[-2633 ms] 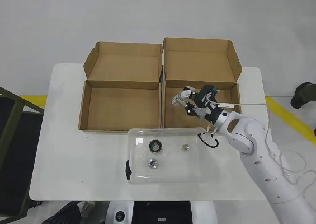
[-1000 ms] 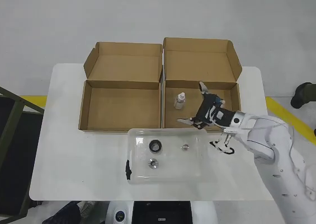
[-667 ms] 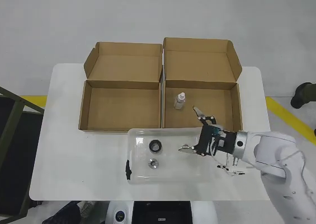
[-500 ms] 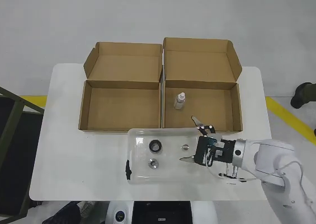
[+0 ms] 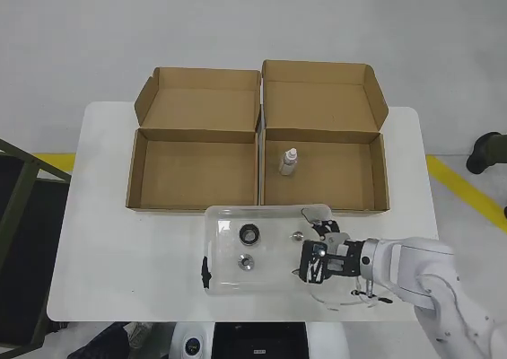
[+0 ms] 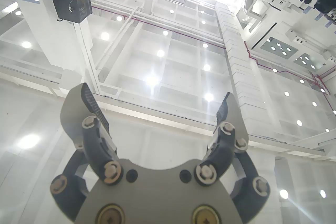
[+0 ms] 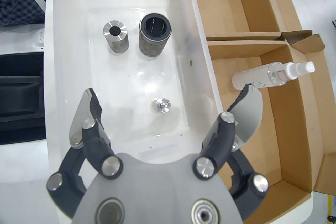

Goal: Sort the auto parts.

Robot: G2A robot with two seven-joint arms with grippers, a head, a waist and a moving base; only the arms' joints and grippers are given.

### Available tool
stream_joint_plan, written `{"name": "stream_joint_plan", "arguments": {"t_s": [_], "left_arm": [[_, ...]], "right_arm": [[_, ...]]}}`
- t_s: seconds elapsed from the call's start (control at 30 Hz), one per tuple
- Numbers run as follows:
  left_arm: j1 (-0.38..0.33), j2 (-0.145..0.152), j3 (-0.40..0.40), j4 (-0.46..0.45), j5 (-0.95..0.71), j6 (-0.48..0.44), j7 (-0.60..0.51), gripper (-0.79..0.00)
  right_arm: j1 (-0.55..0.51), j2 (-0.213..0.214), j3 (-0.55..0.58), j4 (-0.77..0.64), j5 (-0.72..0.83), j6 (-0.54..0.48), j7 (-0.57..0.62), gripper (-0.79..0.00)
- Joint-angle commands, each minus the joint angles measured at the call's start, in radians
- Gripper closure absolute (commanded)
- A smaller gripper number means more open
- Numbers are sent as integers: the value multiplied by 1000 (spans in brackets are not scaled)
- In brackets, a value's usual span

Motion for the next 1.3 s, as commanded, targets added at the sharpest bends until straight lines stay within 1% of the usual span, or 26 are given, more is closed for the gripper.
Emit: {"name": "stream_joint_plan", "arguments": {"t_s": [0.0,0.37,0.47,0.53,0.6,0.7,0.83,1.03,1.17,1.23,1.27], "left_arm": [[0,0,0,0,0,0,0,-785],[0,0,0,0,0,0,0,-785],[0,0,0,0,0,0,0,-785],[0,0,0,0,0,0,0,-785],[0,0,0,0,0,0,0,-785],[0,0,0,0,0,0,0,-785],[0,0,0,0,0,0,0,-785],[0,0,0,0,0,0,0,-785],[0,0,0,0,0,0,0,-785],[0,0,0,0,0,0,0,-785],[0,0,0,0,0,0,0,-785]], "right_arm": [[2,1,-9,11,-12,4,2,-785],[45,3,-59,50,-61,25,43,-785],[52,4,-73,62,-65,25,56,-757],[61,4,-83,74,-67,26,65,-733],[71,4,-93,87,-68,30,72,-683],[87,3,-108,99,-73,36,87,-646],[108,2,-126,112,-77,42,105,-616],[138,0,-160,135,-90,44,133,-496],[152,-1,-175,147,-93,50,142,-459],[158,0,-180,150,-96,51,148,-400],[162,-1,-184,152,-100,49,152,-388]]}}
